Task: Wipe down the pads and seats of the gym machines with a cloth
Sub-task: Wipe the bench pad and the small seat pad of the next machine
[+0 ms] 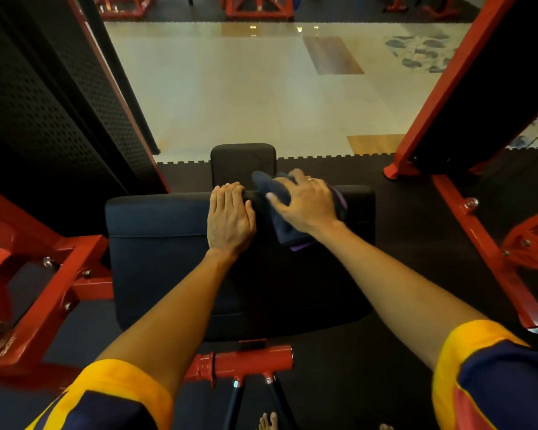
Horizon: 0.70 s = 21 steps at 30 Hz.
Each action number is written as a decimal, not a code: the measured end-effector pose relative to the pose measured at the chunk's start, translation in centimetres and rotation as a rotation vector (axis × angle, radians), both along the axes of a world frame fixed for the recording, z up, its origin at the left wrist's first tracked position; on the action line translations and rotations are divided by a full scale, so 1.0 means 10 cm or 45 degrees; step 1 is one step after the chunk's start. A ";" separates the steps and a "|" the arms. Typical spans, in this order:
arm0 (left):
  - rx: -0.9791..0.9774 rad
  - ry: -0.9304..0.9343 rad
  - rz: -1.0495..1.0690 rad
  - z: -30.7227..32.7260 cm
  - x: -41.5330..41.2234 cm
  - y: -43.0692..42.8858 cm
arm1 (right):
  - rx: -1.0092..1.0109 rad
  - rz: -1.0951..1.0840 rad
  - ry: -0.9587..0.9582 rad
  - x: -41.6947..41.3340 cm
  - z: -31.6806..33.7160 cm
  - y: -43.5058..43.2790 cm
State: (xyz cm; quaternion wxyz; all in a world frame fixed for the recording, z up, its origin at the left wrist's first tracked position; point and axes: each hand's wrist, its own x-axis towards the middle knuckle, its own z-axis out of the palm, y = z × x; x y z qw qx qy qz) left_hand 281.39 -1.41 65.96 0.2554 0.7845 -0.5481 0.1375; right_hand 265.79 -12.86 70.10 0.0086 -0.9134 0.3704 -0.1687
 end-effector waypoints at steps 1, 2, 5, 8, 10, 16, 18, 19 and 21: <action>-0.023 0.001 -0.010 0.01 0.00 0.01 | -0.013 -0.047 -0.007 -0.16 0.01 -0.12; -0.048 -0.005 -0.016 0.02 0.01 0.01 | -0.010 -0.099 -0.008 -0.31 0.02 -0.23; -0.085 -0.027 -0.009 0.02 0.00 0.00 | 0.011 -0.173 0.016 -0.51 0.06 -0.40; -0.084 -0.057 0.003 -0.01 -0.04 -0.03 | 0.104 -0.118 0.054 -0.31 0.11 -0.30; -0.072 -0.043 0.017 -0.01 -0.02 -0.02 | 0.150 -0.012 0.119 -0.11 0.12 -0.20; -0.007 0.090 0.204 -0.03 -0.60 -0.24 | 0.221 0.366 0.170 -0.71 0.18 -0.54; -0.022 0.168 0.297 -0.04 -0.83 -0.36 | 0.260 0.388 0.175 -1.06 0.21 -0.77; -0.017 0.189 0.313 -0.03 -0.96 -0.44 | 0.318 0.373 0.172 -1.22 0.22 -0.91; 0.002 0.196 0.316 -0.02 -1.22 -0.63 | 0.520 0.318 0.182 -1.38 0.22 -1.17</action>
